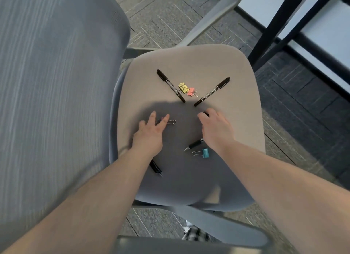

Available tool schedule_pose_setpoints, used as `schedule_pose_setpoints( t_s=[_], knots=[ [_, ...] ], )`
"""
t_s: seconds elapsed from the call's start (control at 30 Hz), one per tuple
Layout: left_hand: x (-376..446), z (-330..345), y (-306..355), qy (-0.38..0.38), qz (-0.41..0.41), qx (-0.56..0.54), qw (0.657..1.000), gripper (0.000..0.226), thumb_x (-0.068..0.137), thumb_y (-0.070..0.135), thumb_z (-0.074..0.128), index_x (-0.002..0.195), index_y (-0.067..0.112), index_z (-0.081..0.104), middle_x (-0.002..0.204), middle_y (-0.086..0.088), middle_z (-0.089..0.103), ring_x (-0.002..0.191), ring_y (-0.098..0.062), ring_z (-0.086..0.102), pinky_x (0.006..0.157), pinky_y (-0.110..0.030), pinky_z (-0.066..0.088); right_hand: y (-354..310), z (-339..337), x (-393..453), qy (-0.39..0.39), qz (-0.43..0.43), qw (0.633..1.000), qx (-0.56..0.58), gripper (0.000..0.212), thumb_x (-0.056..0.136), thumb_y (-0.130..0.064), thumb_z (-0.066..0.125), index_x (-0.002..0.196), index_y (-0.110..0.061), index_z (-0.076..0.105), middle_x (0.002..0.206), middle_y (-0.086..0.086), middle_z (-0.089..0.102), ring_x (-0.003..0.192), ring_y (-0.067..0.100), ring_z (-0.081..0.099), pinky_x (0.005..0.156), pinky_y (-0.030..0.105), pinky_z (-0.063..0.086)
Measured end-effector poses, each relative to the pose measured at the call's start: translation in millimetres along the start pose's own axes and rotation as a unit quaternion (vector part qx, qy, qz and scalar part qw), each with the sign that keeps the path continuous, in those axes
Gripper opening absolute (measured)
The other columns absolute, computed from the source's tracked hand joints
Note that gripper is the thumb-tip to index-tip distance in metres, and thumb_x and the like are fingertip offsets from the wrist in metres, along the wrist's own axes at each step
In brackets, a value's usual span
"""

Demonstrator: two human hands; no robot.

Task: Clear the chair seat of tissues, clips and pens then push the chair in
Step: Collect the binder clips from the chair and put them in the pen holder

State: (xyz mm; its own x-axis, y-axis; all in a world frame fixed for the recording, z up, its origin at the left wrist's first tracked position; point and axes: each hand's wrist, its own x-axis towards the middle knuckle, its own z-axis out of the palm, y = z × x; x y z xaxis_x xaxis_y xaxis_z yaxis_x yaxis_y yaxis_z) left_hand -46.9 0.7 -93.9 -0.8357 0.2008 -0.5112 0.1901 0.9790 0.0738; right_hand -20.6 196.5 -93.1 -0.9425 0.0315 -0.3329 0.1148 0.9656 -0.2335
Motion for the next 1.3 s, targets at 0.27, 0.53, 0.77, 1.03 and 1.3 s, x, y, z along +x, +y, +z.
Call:
schedule_pose_setpoints(
  t_s=[0.27, 0.53, 0.77, 1.03, 1.3],
  knots=[
    [5, 3, 9, -0.006, 0.012, -0.012, 1.000, 0.057, 0.089, 0.002, 0.042, 0.140, 0.025, 0.029, 0.137, -0.011, 0.027, 0.113, -0.032, 0.038, 0.079, -0.039, 0.044, 0, 1, -7, 0.017, 0.003, 0.998, 0.061, 0.024, 0.088, -0.006, 0.046, 0.111, -0.005, 0.054, 0.114, 0.016, 0.046, 0.110, 0.033, 0.043, 0.076, 0.039, 0.046],
    [-8, 1, 20, -0.052, 0.003, -0.024, 0.998, 0.027, 0.089, 0.014, 0.043, 0.115, 0.006, 0.043, 0.124, -0.015, 0.039, 0.110, -0.038, 0.044, 0.086, -0.045, 0.042, 6, -12, -30, -0.080, 0.051, 0.987, 0.132, 0.013, 0.085, -0.007, 0.044, 0.079, -0.017, 0.040, 0.089, 0.005, 0.039, 0.087, 0.028, 0.043, 0.069, 0.032, 0.037],
    [-12, -5, 21, -0.027, -0.055, -0.107, 0.992, 0.014, 0.083, 0.010, 0.041, 0.095, 0.007, 0.049, 0.107, -0.016, 0.053, 0.096, -0.037, 0.050, 0.077, -0.036, 0.038, 5, 1, -52, -0.188, -0.029, 0.981, 0.038, 0.039, 0.086, -0.034, 0.061, 0.119, -0.016, 0.051, 0.120, 0.009, 0.048, 0.112, 0.030, 0.051, 0.087, 0.036, 0.045],
    [-6, -5, 25, 0.033, -0.033, -0.152, 0.987, 0.014, 0.094, 0.018, 0.048, 0.087, 0.006, 0.047, 0.101, -0.019, 0.057, 0.096, -0.036, 0.054, 0.066, -0.032, 0.032, 0, 6, -52, -0.150, -0.043, 0.987, 0.033, 0.025, 0.092, -0.020, 0.051, 0.114, -0.008, 0.047, 0.116, 0.013, 0.050, 0.104, 0.034, 0.056, 0.073, 0.034, 0.041],
    [14, -32, 31, 0.078, -0.019, -0.213, 0.974, 0.014, 0.086, -0.003, 0.041, 0.098, 0.005, 0.044, 0.092, -0.015, 0.050, 0.079, -0.031, 0.042, 0.066, -0.033, 0.029, 0, -21, -26, -0.063, 0.026, 0.990, 0.127, 0.025, 0.085, -0.015, 0.050, 0.109, -0.009, 0.050, 0.108, 0.009, 0.059, 0.099, 0.034, 0.055, 0.080, 0.039, 0.050]
  ],
)
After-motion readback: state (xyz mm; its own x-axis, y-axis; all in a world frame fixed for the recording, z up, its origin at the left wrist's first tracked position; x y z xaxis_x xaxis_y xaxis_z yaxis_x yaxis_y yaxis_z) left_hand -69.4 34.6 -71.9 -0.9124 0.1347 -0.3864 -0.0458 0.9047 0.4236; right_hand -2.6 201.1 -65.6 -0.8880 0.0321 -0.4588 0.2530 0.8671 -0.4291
